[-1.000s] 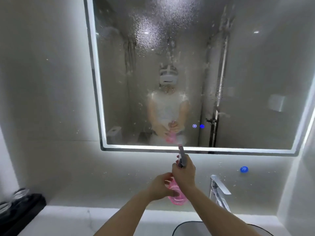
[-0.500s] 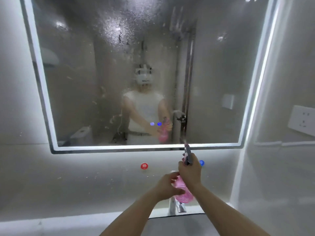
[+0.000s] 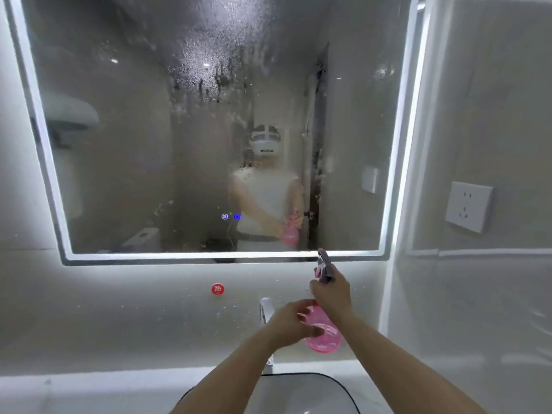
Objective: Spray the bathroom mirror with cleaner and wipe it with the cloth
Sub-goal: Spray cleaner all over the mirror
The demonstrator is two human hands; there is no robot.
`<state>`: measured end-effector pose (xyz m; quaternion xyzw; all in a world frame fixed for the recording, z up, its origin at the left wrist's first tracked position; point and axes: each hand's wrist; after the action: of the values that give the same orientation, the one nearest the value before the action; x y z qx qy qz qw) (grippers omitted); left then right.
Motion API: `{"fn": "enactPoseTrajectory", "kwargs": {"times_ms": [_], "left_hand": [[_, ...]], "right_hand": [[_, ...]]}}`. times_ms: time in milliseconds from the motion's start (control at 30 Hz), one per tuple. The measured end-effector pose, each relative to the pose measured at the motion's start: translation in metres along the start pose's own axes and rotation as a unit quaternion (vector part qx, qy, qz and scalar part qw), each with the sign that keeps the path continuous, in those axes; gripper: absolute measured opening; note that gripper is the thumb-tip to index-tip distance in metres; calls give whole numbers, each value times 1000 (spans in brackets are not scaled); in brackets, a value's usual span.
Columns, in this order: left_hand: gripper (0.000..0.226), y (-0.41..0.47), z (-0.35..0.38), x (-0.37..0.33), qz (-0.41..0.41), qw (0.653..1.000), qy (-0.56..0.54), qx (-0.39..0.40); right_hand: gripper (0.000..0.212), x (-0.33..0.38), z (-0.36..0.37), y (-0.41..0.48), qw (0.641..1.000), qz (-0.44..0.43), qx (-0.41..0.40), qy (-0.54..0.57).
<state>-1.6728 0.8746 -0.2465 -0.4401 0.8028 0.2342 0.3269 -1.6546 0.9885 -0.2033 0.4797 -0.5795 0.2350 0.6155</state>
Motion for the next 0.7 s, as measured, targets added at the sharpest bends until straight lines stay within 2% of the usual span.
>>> {"fn": "enactPoseTrajectory", "kwargs": {"times_ms": [33, 167, 367, 600, 700], "left_hand": [[66, 1, 4, -5, 2, 1000, 3, -2], [65, 6, 18, -25, 9, 1000, -8, 5], [65, 19, 45, -48, 22, 999, -11, 22], [66, 30, 67, -74, 48, 998, -15, 42], [65, 30, 71, -81, 54, 997, -23, 53]], "right_hand": [[41, -2, -5, 0, 1000, 1, -10, 7], [21, -5, -26, 2, 998, 11, -57, 23], [24, -11, -66, 9, 999, 16, -45, 3], [18, -14, -98, 11, 992, 27, -118, 17], [18, -13, -106, 13, 995, 19, -101, -13]]}}
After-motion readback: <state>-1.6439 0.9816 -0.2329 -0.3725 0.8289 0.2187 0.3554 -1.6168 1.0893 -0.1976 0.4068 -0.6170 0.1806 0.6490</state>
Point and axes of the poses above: each hand's wrist, its own y-axis towards the middle knuckle, its own z-axis out of the palm, x = y × z, and after that the axes turned 4 degrees about y, right-handed
